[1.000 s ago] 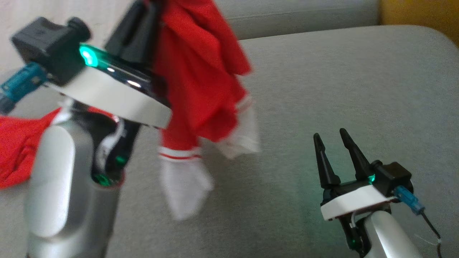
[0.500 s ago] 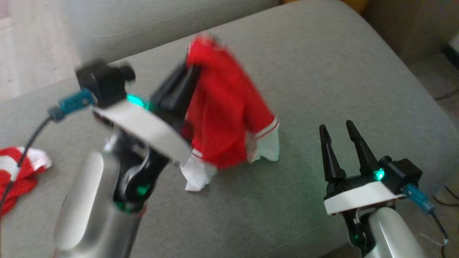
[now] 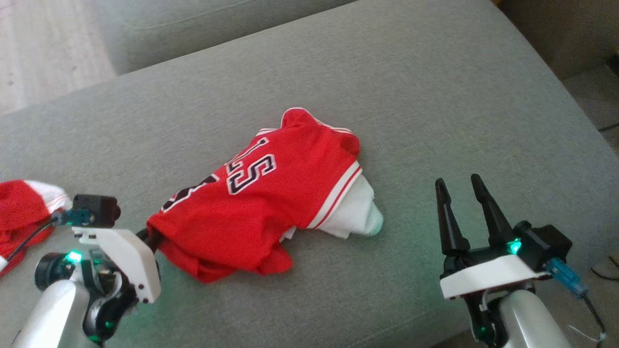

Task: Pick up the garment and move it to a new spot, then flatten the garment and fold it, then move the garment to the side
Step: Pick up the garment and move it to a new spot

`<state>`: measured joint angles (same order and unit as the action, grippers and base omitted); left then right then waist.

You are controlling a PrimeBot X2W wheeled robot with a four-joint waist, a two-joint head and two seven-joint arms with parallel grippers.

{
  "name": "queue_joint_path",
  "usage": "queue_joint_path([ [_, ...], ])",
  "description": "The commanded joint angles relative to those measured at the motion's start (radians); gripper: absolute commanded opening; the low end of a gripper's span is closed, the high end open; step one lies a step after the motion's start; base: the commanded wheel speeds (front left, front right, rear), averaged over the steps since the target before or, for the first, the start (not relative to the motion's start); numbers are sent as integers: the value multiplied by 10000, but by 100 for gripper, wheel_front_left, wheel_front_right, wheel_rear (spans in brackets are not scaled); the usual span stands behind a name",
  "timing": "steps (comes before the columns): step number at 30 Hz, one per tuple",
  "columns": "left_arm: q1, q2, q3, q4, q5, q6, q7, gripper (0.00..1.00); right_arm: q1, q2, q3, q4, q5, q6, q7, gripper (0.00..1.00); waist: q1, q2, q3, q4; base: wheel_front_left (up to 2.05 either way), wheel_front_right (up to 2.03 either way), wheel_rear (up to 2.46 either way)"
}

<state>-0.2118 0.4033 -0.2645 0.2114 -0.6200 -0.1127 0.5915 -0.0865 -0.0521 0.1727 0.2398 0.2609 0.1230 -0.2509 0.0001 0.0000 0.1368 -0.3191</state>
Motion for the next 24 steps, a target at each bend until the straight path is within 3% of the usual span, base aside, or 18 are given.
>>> queue_joint_path([
  [1,-664,431,378,-243,196,74,-82,0,-352,17,260,-285,-21,77,-109,100,-1,0,7,211,0,0,0],
  [3,-784,323,389,-16,278,164,-330,0,-372,17,325,-236,-37,77,-109,100,-1,0,-30,394,0,0,0],
  [4,-838,235,422,63,288,219,-501,40,-376,17,354,-214,-51,77,-109,100,-1,0,-39,470,0,0,0],
  [5,-887,145,440,133,314,270,-680,93,-375,17,363,-196,-70,77,-109,100,-1,0,-59,559,0,0,0],
  [6,-908,83,433,191,359,300,-844,100,-371,18,378,-177,-91,77,-109,100,-1,0,-83,623,0,0,0],
  [13,-508,-153,708,-37,1051,992,-2788,100,-207,18,301,-140,-292,77,-109,100,-1,0,-389,958,0,0,0],
  [24,1744,-1748,662,-1586,1455,1901,-6268,100,401,7,-354,-563,-843,77,-109,100,-1,0,-831,1543,0,0,0],
])
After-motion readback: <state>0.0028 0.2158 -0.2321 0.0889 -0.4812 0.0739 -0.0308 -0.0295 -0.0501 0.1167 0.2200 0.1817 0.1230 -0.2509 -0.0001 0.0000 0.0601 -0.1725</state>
